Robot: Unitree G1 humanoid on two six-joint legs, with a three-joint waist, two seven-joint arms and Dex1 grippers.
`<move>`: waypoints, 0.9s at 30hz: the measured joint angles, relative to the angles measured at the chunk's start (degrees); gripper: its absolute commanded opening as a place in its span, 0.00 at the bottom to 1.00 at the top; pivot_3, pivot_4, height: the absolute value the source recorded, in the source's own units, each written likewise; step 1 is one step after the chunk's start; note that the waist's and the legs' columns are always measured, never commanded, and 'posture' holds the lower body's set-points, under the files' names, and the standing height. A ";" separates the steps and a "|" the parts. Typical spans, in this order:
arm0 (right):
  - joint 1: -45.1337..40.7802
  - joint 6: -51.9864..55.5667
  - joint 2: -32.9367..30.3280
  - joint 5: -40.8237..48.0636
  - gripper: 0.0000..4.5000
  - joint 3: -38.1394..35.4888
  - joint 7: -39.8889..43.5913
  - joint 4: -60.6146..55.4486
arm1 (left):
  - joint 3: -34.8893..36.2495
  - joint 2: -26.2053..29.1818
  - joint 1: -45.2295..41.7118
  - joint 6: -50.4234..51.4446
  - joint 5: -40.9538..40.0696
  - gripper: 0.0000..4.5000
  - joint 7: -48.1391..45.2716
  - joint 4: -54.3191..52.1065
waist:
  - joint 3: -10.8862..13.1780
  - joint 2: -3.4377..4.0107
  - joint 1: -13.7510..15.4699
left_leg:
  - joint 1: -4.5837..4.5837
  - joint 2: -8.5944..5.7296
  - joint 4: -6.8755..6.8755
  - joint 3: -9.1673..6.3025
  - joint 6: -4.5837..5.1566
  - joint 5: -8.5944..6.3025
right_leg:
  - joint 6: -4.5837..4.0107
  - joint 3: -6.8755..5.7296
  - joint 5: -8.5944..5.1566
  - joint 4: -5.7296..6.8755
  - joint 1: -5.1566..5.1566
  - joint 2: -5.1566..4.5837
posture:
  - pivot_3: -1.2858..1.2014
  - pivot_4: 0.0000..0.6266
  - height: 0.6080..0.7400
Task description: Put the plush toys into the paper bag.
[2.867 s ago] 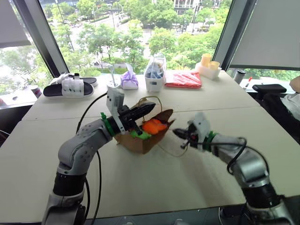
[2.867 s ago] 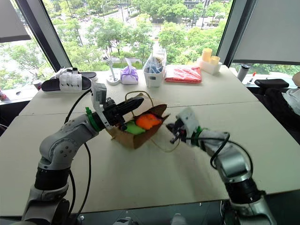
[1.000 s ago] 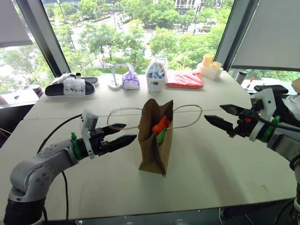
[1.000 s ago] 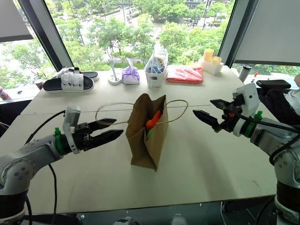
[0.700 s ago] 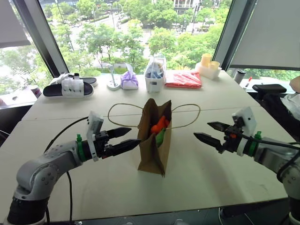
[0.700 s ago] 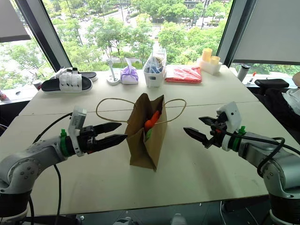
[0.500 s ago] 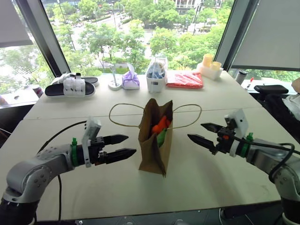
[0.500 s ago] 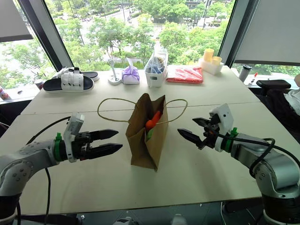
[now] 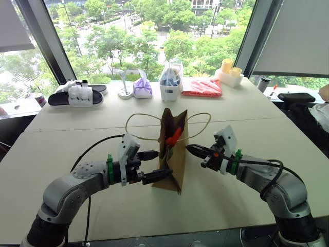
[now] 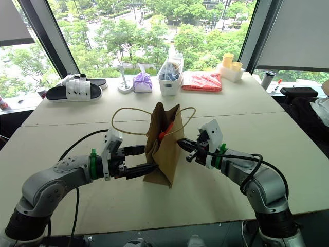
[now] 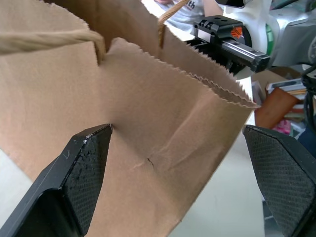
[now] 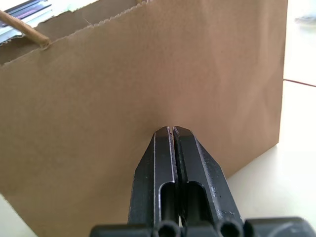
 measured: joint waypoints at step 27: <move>1.11 2.19 -1.42 1.45 0.00 -4.85 -0.75 -2.50 | 0.78 -5.44 -4.64 5.06 1.85 0.01 9.67 1.80 | 0.00 -0.01 0.40 | -0.04 -0.06 0.06 0.04 -0.01 0.01 | 0.00 -0.04 0.00 0.02 0.02 0.00 | 0.52 0.24 1.00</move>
